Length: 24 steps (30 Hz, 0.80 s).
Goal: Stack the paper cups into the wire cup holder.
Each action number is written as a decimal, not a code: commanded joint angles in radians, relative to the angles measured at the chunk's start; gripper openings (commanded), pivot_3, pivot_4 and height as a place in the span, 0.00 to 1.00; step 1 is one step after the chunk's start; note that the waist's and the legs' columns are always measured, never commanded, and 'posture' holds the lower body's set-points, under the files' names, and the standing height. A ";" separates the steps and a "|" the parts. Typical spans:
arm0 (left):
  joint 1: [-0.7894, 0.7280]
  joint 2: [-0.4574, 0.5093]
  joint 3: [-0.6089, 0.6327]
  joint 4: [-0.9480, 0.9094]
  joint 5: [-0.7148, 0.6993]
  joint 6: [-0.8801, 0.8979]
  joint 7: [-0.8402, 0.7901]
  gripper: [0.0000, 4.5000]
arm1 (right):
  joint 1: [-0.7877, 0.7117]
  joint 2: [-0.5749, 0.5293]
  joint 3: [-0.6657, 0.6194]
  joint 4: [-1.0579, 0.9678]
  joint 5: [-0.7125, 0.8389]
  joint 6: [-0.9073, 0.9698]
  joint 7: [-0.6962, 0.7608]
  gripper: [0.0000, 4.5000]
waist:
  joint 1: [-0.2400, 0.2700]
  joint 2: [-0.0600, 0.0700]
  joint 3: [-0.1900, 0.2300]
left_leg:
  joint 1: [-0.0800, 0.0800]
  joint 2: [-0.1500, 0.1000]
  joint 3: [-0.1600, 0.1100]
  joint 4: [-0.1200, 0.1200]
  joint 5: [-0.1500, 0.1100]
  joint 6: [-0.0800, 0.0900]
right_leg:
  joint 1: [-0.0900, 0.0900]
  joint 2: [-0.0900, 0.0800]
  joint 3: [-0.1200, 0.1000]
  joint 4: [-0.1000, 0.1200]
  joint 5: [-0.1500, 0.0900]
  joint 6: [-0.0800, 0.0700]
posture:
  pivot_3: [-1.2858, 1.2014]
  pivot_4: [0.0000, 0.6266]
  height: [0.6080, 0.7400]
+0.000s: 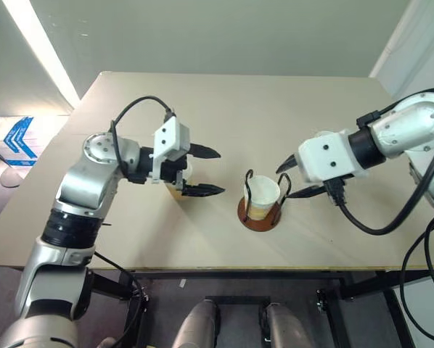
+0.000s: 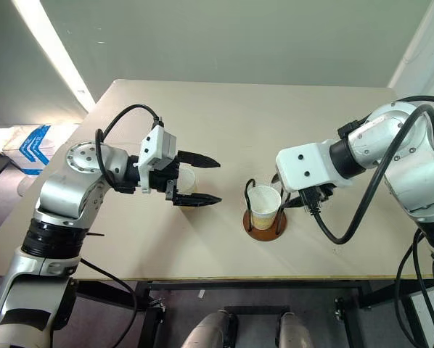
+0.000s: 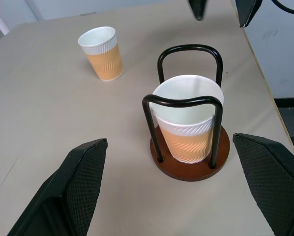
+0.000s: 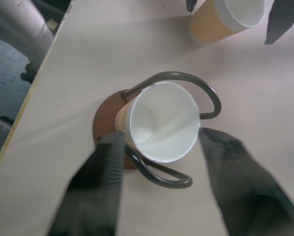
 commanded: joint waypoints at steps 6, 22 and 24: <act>-0.007 0.029 0.038 -0.069 0.022 -0.001 0.068 1.00 | 0.041 0.049 -0.232 -0.032 0.153 0.262 -0.148 0.81 | 0.001 0.000 0.000 | 0.000 0.000 0.000 0.000 0.000 -0.001 | 0.000 0.000 0.000 0.000 0.000 0.000 | 0.52 0.24 1.00; 0.078 0.367 0.050 -0.300 0.130 0.072 0.073 1.00 | 0.207 0.103 -0.710 -0.153 0.672 0.793 -0.435 0.81 | -0.005 -0.001 0.000 | 0.000 0.000 -0.001 -0.005 0.001 -0.006 | -0.003 0.001 0.000 0.001 -0.003 -0.003 | 0.52 0.24 1.00; 0.087 0.394 0.028 -0.308 0.162 0.081 0.079 1.00 | 0.208 0.103 -0.710 -0.146 0.700 0.791 -0.455 0.81 | -0.005 -0.001 0.000 | 0.000 0.000 -0.001 -0.005 0.001 -0.006 | -0.004 0.001 0.000 0.003 -0.004 -0.004 | 0.52 0.24 1.00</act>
